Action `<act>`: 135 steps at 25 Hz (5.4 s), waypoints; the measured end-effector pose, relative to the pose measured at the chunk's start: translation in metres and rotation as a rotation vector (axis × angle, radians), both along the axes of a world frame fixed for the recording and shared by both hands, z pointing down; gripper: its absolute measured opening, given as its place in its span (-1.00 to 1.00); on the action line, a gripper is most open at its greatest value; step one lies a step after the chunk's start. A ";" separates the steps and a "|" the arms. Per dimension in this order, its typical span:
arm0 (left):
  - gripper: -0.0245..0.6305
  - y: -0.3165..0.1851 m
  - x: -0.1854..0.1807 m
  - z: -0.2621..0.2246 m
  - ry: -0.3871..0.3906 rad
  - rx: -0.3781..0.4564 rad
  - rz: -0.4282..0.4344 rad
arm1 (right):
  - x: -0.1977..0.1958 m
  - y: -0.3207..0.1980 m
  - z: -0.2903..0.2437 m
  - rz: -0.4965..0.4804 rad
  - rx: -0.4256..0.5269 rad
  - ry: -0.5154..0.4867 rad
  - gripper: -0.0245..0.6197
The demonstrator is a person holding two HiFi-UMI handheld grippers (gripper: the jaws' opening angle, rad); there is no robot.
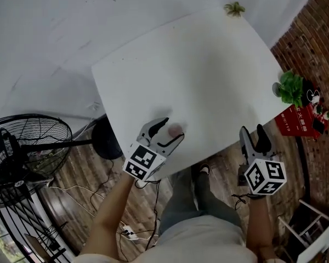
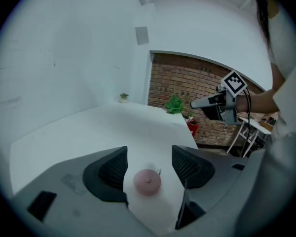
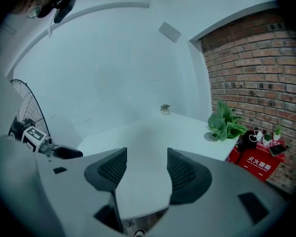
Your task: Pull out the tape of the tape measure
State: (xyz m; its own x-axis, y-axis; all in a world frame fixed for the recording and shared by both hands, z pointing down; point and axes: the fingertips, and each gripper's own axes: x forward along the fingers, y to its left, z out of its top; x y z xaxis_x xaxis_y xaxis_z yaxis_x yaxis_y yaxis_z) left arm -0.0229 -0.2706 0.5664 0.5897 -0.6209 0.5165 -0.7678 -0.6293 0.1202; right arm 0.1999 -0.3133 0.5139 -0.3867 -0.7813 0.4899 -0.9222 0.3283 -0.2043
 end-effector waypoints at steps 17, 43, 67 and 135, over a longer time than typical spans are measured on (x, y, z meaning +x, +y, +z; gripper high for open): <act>-0.11 0.023 0.009 0.071 -0.218 -0.108 0.382 | 0.013 0.034 0.032 0.067 -0.069 0.035 -0.13; -0.25 0.018 0.009 0.080 -0.261 -0.111 0.484 | 0.015 0.041 0.031 0.144 -0.076 0.020 -0.14; -0.26 0.004 0.022 0.004 -0.137 -0.124 0.353 | 0.017 0.029 -0.008 0.073 -0.001 -0.035 -0.16; -0.26 0.032 0.053 -0.193 -0.096 0.070 0.562 | -0.127 0.088 -0.160 -1.089 0.200 -0.260 -0.90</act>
State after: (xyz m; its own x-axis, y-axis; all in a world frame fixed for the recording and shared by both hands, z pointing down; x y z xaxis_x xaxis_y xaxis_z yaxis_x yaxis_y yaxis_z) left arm 0.0299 -0.2385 0.3734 0.7915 -0.2604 0.5530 -0.3186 -0.9479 0.0096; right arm 0.0730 -0.2257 0.3540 -0.9795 -0.0226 0.1999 -0.0638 0.9774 -0.2017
